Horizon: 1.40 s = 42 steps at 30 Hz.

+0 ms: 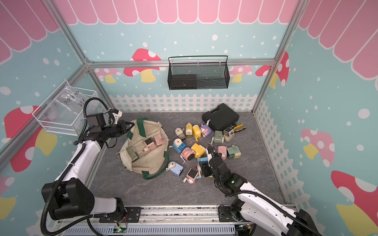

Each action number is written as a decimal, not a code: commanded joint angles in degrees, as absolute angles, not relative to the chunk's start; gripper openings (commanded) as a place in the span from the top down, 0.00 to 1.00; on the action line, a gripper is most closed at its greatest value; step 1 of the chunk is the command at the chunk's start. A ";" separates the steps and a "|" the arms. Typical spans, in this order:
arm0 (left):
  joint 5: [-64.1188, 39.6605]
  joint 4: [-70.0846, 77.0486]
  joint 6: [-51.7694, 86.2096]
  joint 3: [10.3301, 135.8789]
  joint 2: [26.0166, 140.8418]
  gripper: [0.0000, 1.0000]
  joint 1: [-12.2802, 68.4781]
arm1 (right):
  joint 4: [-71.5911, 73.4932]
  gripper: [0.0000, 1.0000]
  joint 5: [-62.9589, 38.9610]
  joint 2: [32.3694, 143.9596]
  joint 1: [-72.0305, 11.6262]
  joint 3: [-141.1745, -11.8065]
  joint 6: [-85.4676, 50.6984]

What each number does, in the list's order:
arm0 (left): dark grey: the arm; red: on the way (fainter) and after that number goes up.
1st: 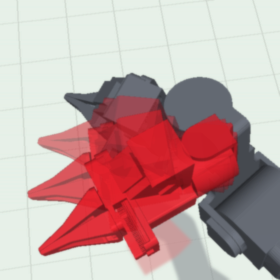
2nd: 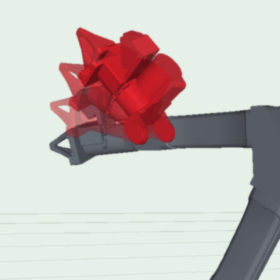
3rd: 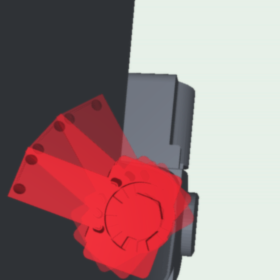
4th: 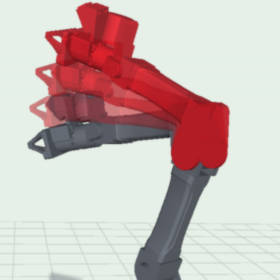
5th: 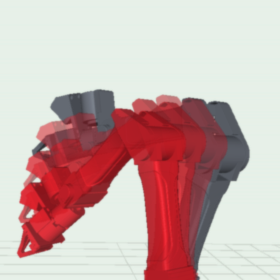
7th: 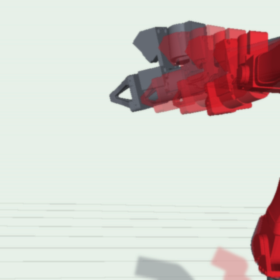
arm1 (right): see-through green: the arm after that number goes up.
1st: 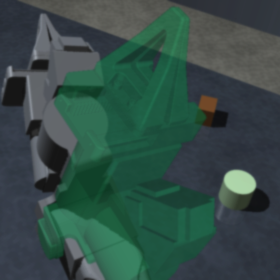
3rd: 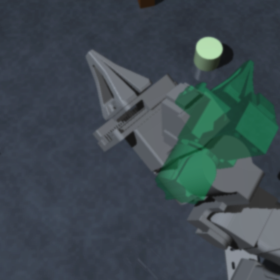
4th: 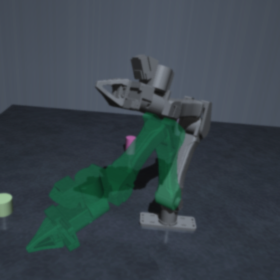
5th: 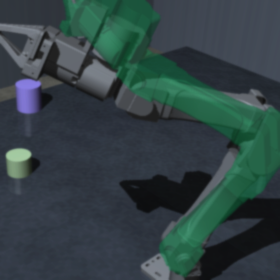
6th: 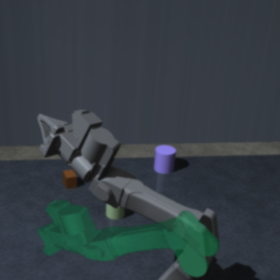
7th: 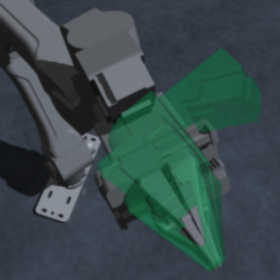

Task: Take out the pencil sharpeners from the tote bags
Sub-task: Place the pencil sharpener at the center of the board.

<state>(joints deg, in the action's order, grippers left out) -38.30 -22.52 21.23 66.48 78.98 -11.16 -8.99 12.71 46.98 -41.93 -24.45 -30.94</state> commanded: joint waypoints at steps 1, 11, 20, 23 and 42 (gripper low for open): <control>-38.08 -23.03 21.03 67.78 78.99 1.00 -10.73 | -9.93 0.59 14.09 48.29 -41.44 -23.84 -35.11; -38.39 -23.03 21.10 67.86 79.05 1.00 -10.75 | -4.66 0.60 12.36 55.71 -40.53 -21.66 -36.21; -38.32 -23.08 21.09 67.79 79.01 1.00 -10.80 | 1.92 0.60 11.95 63.51 -38.56 -21.63 -34.30; -38.37 -23.03 21.13 67.80 79.11 1.00 -10.79 | 1.92 0.52 11.06 64.84 -38.32 -22.63 -33.52; -40.93 -20.74 22.24 67.15 78.31 1.00 -10.54 | -8.29 0.23 2.26 59.06 -38.96 -43.86 -12.98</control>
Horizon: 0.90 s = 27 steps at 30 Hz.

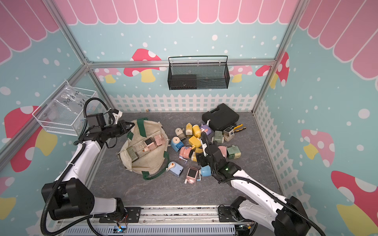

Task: Take out the pencil sharpeners from the tote bags
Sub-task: Place the pencil sharpener at the center of the board.

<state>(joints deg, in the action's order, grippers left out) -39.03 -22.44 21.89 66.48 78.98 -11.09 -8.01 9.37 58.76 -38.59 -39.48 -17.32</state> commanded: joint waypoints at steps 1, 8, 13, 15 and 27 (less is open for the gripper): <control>-40.95 -20.68 22.24 67.22 78.31 1.00 -10.62 | -8.03 0.24 0.28 60.06 -39.62 -45.68 -13.25; -40.78 -20.77 22.32 67.15 78.29 1.00 -10.58 | -3.62 0.24 -3.95 76.12 -52.45 -61.67 -13.21; -40.62 -20.79 22.35 67.15 78.25 1.00 -10.55 | -2.65 0.24 -4.39 89.81 -56.87 -73.39 -13.67; -40.56 -20.79 22.41 67.16 78.31 1.00 -10.55 | -2.64 0.24 -4.98 95.21 -57.82 -78.44 -14.68; -40.34 -20.81 22.33 66.97 78.53 1.00 -10.29 | -10.53 0.19 10.86 119.79 -58.01 -100.24 -18.81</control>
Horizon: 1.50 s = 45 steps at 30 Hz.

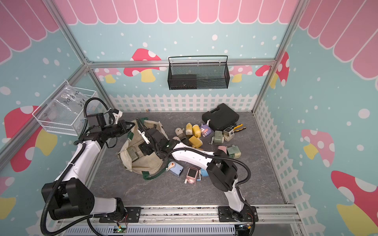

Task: Take out the pencil sharpeners from the tote bags
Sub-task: Place the pencil sharpener at the center of the board, then pick up the pencil sharpener from the canvas bag.

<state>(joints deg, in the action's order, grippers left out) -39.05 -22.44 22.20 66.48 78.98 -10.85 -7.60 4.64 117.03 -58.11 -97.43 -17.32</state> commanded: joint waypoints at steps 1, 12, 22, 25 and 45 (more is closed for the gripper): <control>-40.34 -20.76 22.35 66.97 78.53 1.00 -10.32 | -10.77 0.19 10.73 121.10 -57.99 -101.51 -18.74; -40.34 -20.74 22.33 67.06 78.49 1.00 -10.28 | -14.95 0.15 13.33 133.48 -57.59 -114.61 -19.07; -40.34 -20.78 22.50 67.08 78.75 1.00 -10.30 | -16.85 0.16 13.18 139.34 -56.52 -118.55 -18.85; -40.36 -20.75 22.50 67.06 78.81 1.00 -10.28 | -16.88 0.22 10.81 140.36 -56.20 -119.17 -19.00; -40.09 -21.18 22.32 67.25 78.86 1.00 -10.31 | -14.44 0.47 3.44 128.42 -56.32 -113.21 -15.05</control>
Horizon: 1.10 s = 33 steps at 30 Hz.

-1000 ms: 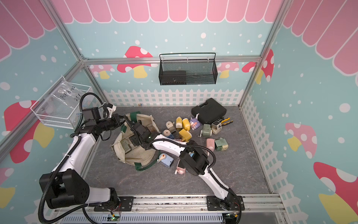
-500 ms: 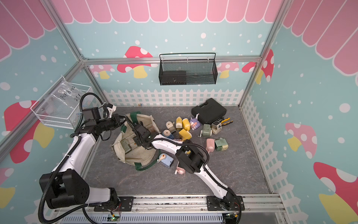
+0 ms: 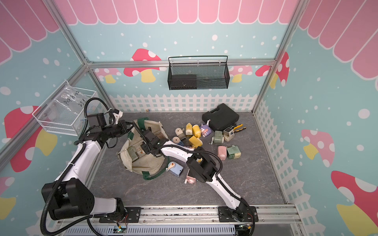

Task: Take out the pencil sharpeners from the tote bags
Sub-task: Pick up the pencil sharpener from the canvas bag.

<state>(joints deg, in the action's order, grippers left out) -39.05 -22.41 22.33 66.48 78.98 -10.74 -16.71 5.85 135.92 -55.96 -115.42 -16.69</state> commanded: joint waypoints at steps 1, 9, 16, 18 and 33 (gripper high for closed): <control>-40.00 -21.25 22.27 67.24 78.92 1.00 -10.30 | -13.35 0.47 2.83 126.20 -56.34 -111.10 -14.90; -39.60 -21.54 22.09 67.32 78.92 1.00 -10.30 | -6.78 0.48 0.51 106.44 -56.33 -92.02 -13.19; -39.48 -21.75 22.07 67.42 78.76 1.00 -10.34 | -5.96 0.48 3.77 87.79 -56.22 -77.09 -9.61; -39.49 -21.73 22.06 67.43 78.87 1.00 -10.29 | -6.31 0.48 5.81 82.87 -56.10 -73.58 -8.61; -39.73 -21.71 22.35 67.57 78.85 1.00 -10.34 | -22.81 0.52 22.65 51.94 -47.74 -50.98 -17.11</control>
